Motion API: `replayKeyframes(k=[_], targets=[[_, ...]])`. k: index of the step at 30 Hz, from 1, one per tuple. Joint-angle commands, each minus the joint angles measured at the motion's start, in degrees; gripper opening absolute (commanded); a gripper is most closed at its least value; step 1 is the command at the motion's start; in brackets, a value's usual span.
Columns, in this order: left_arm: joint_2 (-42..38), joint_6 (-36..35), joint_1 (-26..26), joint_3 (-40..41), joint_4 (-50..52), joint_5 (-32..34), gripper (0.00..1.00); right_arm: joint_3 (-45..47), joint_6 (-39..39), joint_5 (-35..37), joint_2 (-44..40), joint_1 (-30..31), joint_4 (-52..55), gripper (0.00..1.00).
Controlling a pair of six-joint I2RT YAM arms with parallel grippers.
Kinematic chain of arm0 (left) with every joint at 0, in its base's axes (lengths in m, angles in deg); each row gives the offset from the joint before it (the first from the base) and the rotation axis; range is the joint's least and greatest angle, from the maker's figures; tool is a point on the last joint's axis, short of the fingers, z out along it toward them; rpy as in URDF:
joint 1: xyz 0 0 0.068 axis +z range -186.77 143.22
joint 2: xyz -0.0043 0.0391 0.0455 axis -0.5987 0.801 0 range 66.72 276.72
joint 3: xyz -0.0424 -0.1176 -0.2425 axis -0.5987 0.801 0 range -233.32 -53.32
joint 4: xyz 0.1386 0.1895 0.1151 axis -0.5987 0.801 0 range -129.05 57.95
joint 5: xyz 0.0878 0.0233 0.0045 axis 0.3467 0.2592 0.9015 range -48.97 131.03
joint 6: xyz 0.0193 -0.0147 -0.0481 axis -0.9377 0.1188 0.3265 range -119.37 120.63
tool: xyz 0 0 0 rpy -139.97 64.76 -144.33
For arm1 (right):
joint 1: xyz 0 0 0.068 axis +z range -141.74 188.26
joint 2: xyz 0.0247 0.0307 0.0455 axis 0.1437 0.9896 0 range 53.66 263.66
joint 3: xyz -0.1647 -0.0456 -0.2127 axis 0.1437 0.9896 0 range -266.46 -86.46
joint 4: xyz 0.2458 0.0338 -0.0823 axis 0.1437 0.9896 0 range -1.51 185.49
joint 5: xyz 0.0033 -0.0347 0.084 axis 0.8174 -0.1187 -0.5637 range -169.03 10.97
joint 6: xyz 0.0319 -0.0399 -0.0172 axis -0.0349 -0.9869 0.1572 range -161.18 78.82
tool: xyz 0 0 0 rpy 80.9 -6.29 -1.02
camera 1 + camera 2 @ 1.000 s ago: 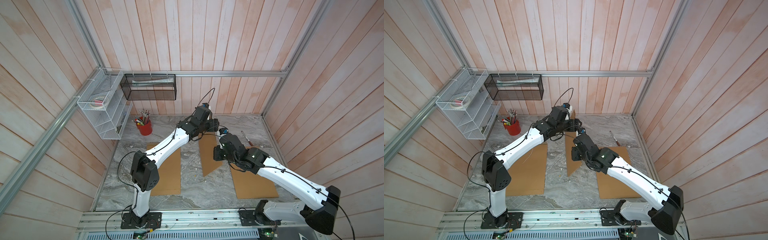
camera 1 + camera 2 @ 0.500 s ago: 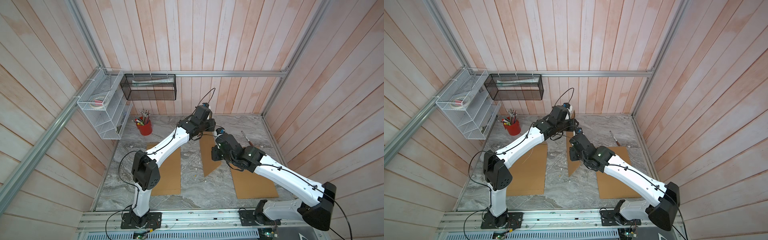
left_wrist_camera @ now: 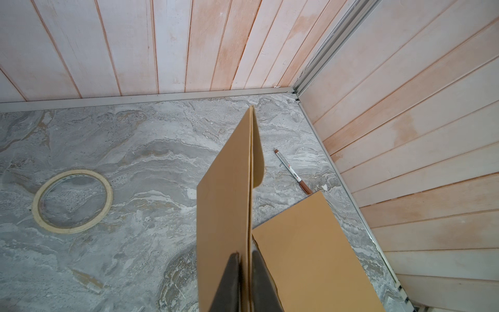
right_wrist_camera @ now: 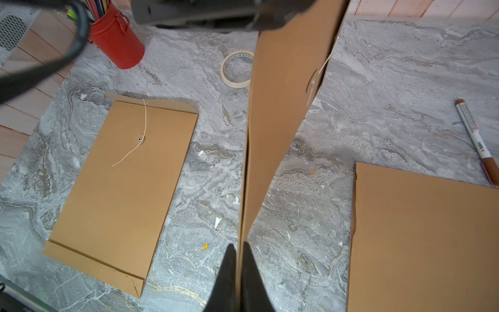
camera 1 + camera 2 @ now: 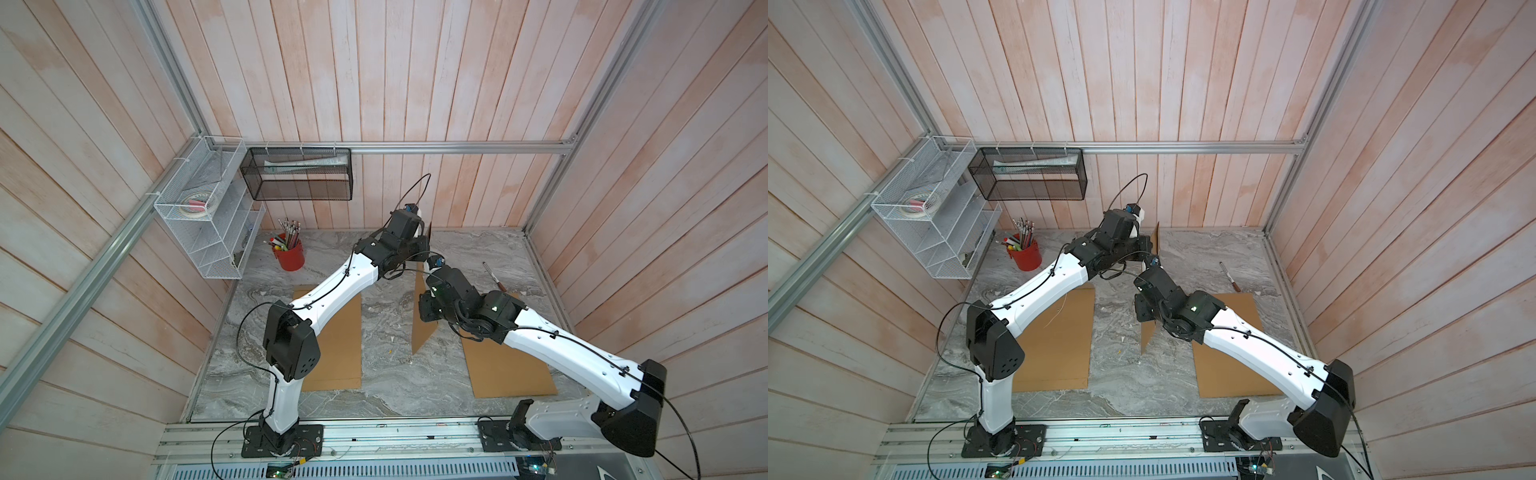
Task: Open the file bag
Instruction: Pick up the file bag from the center of the board.
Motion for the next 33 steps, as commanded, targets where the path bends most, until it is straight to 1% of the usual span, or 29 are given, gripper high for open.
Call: replayKeyframes(k=[1, 4, 7, 9, 12, 14, 19, 22, 25, 30, 33], targets=[[-0.8, -1.6, 0.8, -1.4, 0.7, 1.6, 0.11, -1.1, -0.2, 0.5, -0.5, 0.6, -1.2, 0.21], [-1.7, -2.2, 1.1, -1.4, -0.2, 1.7, 0.10, -0.4, 0.3, -1.0, -1.2, 0.7, -2.5, 0.33], [-2.5, -2.6, 1.8, -1.5, -1.6, 1.1, 0.10, 0.7, 1.1, -2.9, -2.6, 0.9, -3.8, 0.41], [-3.0, -2.9, 2.4, -1.8, -2.1, 0.5, 0.08, 2.4, 1.8, -4.2, -4.5, 1.1, -5.6, 0.45], [-4.0, -3.3, 3.2, -1.5, -3.2, -0.2, 0.06, 5.7, 2.7, -5.5, -7.8, 1.1, -9.0, 0.49], [-5.1, -3.3, 3.7, -0.2, -4.9, -0.8, 0.00, 7.7, 3.1, -5.7, -9.9, 1.1, -10.7, 0.50], [-9.7, -2.9, 5.3, 6.8, -12.1, -4.0, 0.00, 9.6, 3.2, -5.2, -13.2, 0.4, -12.0, 0.53], [-13.2, -2.2, 6.4, 12.4, -17.8, -7.1, 0.00, 11.2, 3.1, -5.2, -14.9, -1.2, -13.1, 0.55], [-16.7, -0.6, 8.4, 18.3, -24.2, -13.0, 0.00, 14.5, 3.3, -9.0, -17.6, -5.7, -17.1, 0.56], [-21.7, 2.8, 12.3, 27.7, -34.5, -22.7, 0.00, 20.9, 4.8, -22.1, -21.9, -17.8, -27.6, 0.56], [-23.9, 4.5, 14.0, 32.7, -40.3, -27.9, 0.00, 22.5, 4.7, -27.8, -21.9, -23.1, -31.5, 0.56]])
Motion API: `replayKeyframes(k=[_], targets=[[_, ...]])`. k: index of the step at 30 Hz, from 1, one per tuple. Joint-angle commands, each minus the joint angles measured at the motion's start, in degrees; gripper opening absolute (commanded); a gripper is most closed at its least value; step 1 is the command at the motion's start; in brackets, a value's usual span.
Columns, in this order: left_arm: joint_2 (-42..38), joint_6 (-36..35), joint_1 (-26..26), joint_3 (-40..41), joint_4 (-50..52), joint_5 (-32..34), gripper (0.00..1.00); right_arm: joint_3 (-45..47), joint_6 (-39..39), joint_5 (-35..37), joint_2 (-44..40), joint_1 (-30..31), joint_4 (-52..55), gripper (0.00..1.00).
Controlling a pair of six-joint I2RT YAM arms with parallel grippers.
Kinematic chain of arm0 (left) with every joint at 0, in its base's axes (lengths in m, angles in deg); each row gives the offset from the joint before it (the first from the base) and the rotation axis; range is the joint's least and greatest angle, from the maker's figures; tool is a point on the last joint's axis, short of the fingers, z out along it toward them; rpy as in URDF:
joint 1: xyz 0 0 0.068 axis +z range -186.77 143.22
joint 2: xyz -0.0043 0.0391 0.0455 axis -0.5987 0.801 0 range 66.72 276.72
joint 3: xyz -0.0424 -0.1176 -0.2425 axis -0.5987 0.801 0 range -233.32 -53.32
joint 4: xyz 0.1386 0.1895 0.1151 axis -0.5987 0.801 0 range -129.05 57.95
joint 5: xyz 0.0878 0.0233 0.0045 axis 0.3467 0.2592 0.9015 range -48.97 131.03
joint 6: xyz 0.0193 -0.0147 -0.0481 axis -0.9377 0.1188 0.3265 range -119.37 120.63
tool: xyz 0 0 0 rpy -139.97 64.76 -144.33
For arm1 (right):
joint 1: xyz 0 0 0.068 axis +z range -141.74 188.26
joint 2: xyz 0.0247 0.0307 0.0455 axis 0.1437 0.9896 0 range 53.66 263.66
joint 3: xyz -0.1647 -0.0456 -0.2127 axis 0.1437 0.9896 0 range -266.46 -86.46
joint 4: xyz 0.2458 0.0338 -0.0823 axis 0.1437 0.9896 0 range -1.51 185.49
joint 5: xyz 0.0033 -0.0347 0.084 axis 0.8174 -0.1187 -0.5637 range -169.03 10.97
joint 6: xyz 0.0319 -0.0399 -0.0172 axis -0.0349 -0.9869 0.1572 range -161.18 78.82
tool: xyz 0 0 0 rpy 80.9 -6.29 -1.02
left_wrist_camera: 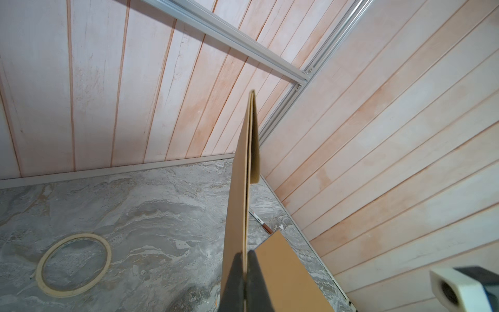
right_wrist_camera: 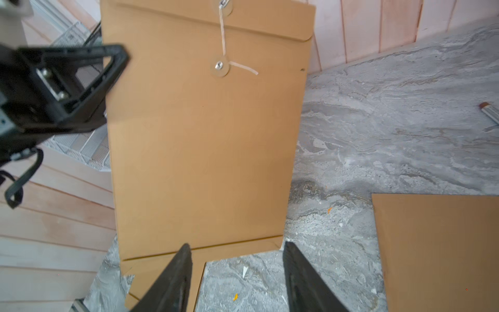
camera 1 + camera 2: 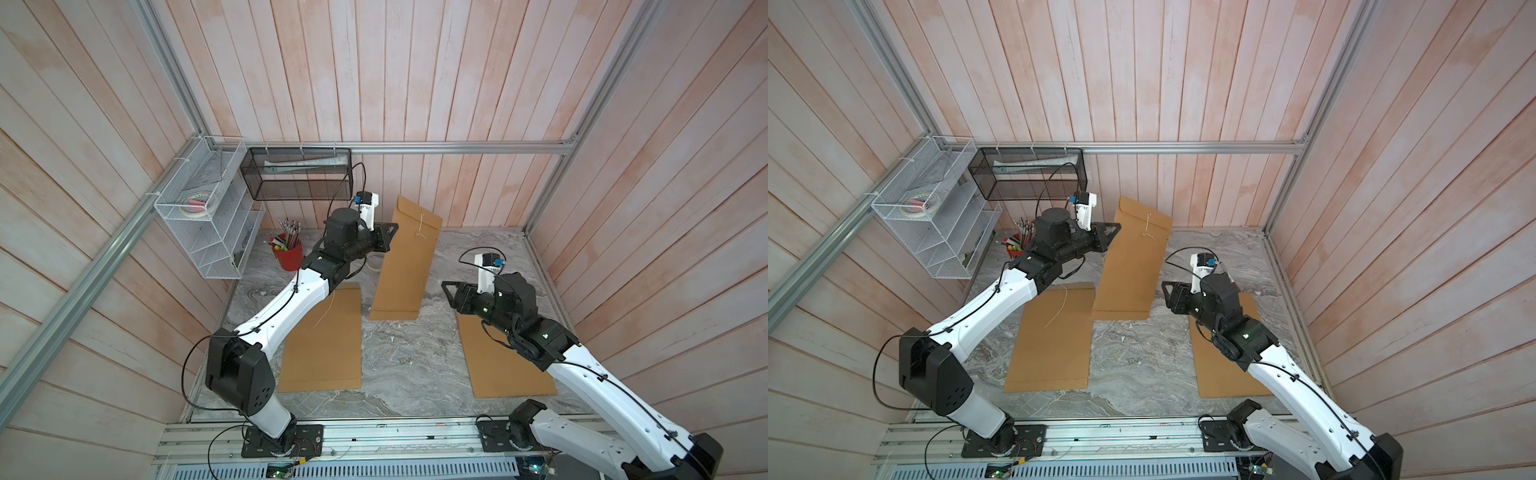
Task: Open the file bag
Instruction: Pick up the file bag from the center of the board.
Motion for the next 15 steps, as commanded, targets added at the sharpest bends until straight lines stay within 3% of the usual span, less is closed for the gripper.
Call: replayKeyframes(k=[1, 11, 15], targets=[[-3.1, 2.8, 1.5, 4.8, -11.4, -9.2, 0.00, 1.2, 0.3, -10.6, -0.1, -4.5, -8.3, 0.56], [-10.5, 6.1, 2.9, 17.9, -25.6, -16.9, 0.00, 4.3, 2.3, -29.7, 5.3, -19.2, -23.0, 0.65], [-12.0, 8.6, 3.1, 21.2, -29.7, -18.8, 0.00, 5.3, 3.3, -35.2, 8.4, -22.1, -29.4, 0.66]])
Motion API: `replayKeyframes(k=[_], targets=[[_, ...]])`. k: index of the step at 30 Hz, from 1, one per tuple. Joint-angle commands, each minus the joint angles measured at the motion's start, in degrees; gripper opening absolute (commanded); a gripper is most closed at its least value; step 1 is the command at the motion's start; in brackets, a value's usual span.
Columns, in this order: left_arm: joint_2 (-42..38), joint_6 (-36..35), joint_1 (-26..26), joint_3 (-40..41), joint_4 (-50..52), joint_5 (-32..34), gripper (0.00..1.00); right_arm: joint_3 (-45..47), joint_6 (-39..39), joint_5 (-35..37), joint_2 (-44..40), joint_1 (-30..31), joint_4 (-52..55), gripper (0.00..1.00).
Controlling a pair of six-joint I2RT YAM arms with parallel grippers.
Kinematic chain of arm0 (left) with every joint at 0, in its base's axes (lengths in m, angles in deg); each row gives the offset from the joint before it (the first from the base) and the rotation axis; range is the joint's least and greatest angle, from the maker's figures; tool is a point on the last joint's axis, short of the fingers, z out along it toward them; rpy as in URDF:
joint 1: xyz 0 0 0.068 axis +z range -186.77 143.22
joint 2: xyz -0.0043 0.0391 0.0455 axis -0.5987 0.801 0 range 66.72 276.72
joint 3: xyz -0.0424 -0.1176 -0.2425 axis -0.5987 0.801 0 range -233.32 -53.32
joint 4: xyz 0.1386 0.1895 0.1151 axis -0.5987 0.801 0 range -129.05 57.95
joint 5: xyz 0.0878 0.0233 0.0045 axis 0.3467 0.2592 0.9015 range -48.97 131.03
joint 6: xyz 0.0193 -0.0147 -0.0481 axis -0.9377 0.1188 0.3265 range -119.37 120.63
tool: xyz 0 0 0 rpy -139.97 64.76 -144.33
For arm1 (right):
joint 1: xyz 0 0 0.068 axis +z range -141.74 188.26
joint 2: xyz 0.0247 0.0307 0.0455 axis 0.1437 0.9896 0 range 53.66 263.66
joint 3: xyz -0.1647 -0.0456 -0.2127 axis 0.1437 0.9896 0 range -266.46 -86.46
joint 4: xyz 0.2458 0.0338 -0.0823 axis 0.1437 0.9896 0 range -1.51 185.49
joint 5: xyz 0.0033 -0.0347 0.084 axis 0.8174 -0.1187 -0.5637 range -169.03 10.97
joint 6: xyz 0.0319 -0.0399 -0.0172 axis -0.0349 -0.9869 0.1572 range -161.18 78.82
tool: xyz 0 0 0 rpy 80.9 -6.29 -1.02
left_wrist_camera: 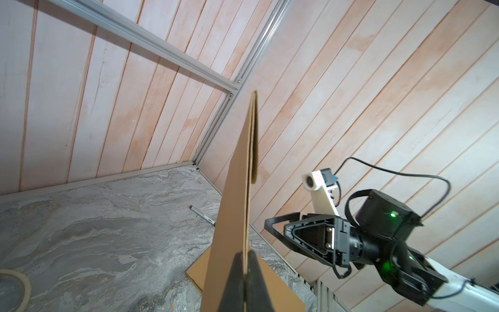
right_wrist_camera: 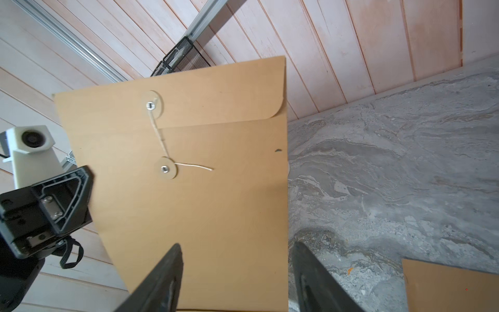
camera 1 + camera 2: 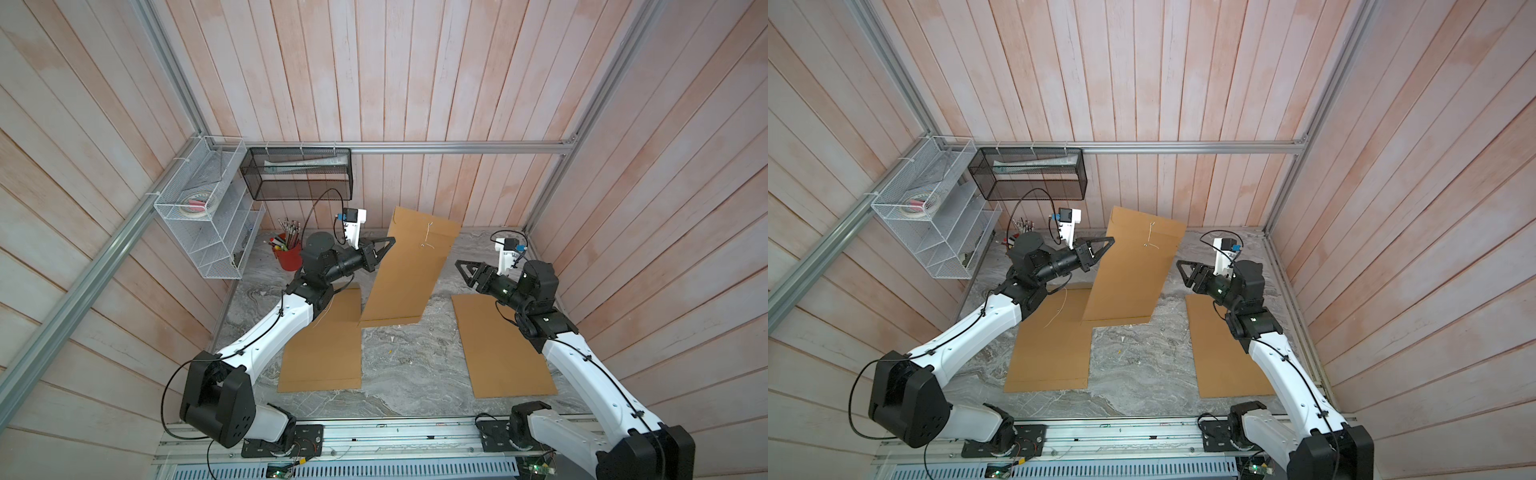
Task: Open the file bag
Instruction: Pick up the file bag from the center of the board.
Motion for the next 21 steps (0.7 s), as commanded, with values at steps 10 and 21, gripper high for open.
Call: replayKeyframes(k=[10, 21], targets=[[-4.8, 7.3, 0.9, 7.9, -13.7, -4.0, 0.00, 1.7, 2.4, -13.2, 5.0, -3.7, -16.4, 0.67], [-5.6, 11.5, 0.9, 9.8, -18.6, -5.1, 0.00, 0.8, 3.1, -19.0, 10.2, -5.1, -23.3, 0.67]])
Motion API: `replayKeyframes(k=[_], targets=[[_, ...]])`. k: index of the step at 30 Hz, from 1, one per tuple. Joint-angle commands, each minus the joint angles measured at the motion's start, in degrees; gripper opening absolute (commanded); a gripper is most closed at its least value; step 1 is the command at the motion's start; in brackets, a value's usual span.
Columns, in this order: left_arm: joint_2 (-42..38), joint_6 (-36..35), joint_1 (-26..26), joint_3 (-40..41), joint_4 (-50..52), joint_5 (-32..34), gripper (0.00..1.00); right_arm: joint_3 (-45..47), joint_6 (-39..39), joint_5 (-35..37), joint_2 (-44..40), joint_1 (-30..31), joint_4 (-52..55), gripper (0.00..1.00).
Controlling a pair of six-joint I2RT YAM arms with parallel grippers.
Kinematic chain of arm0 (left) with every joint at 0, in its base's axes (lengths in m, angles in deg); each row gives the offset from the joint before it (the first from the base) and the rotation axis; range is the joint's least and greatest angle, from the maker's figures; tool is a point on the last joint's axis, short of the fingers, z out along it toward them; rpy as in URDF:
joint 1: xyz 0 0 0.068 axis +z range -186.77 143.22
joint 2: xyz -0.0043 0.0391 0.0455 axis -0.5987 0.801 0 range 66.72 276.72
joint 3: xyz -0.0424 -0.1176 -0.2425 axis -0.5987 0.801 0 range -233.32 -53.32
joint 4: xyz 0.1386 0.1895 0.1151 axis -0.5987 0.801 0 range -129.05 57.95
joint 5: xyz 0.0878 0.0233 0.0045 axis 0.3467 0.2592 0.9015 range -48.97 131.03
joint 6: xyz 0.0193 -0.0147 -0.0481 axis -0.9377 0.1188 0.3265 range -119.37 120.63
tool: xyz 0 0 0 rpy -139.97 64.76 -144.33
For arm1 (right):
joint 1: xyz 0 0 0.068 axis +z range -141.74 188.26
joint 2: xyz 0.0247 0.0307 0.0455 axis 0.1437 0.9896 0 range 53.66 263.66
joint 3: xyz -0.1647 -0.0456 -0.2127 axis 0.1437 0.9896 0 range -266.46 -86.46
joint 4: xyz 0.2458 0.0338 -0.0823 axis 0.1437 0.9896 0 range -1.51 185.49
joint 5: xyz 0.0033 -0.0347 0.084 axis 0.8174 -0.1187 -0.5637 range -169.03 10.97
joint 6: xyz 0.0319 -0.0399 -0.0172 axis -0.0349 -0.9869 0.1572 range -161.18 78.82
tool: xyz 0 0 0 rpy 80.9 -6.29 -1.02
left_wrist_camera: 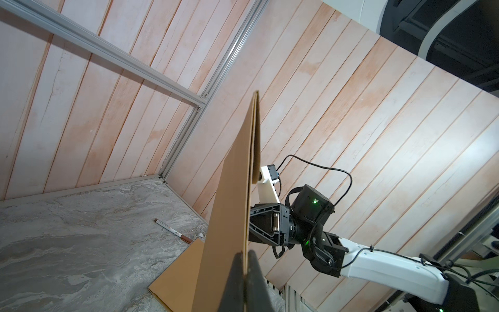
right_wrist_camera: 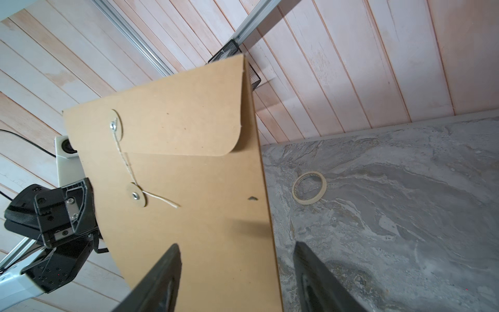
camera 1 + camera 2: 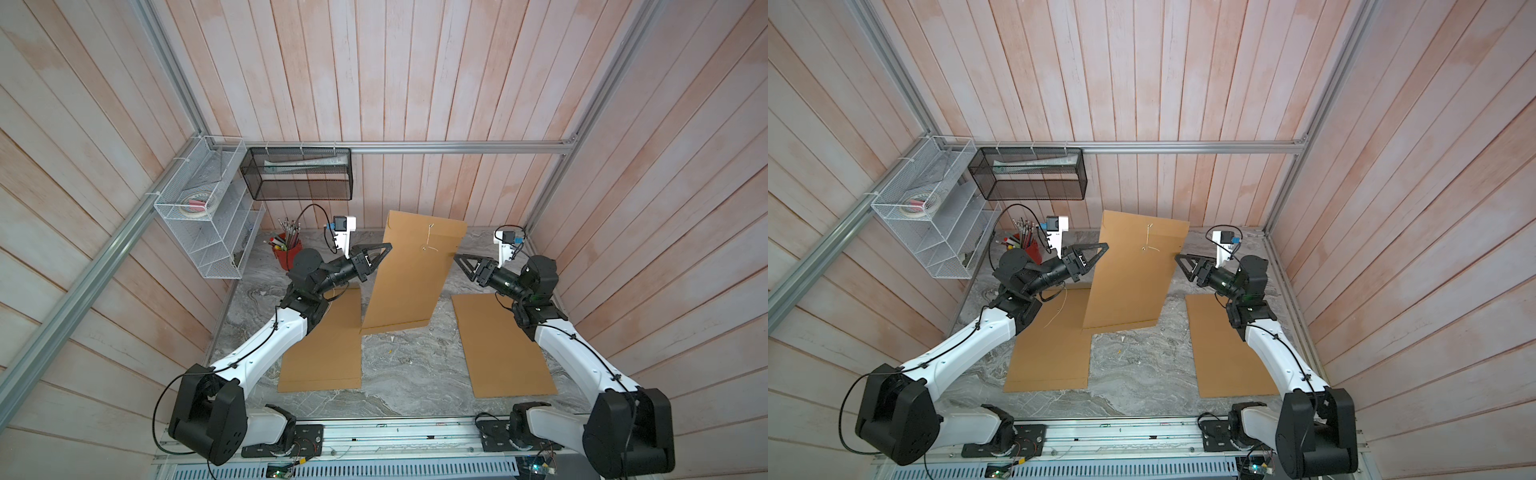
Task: Open the file bag
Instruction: Pick up the file bag from the center of the board.
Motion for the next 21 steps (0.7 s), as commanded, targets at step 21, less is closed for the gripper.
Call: replayKeyframes(k=[21], targets=[[-0.3, 6.5, 1.3, 4.1, -9.7, -1.8, 0.00, -2.3, 2.2, -14.3, 1.2, -0.2, -15.1, 0.62]])
